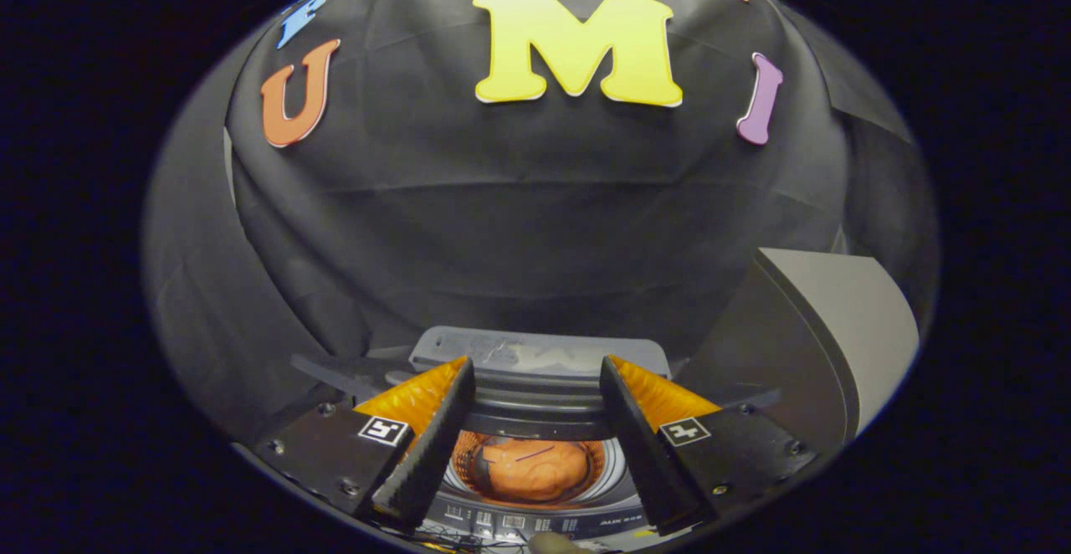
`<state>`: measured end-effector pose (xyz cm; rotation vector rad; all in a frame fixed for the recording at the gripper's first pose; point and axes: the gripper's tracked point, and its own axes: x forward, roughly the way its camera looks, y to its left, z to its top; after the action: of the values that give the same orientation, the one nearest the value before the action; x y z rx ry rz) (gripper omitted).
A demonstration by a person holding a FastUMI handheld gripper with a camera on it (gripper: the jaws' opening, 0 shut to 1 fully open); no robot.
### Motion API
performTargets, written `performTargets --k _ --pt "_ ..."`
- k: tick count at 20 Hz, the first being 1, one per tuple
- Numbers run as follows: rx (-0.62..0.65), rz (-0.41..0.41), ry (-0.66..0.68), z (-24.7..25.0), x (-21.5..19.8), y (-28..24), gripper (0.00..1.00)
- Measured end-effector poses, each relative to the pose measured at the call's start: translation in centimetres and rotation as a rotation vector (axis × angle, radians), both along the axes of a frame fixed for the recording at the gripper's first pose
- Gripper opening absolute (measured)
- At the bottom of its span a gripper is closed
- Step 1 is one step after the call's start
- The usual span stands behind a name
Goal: Put the clothes into the washing machine and then close the washing machine lid.
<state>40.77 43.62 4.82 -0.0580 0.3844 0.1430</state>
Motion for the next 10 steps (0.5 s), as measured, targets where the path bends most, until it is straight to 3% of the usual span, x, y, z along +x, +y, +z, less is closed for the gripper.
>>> performTargets --k 10 --pt "-0.054 0.023 0.151 -6.3 -2.5 -0.7 0.94"
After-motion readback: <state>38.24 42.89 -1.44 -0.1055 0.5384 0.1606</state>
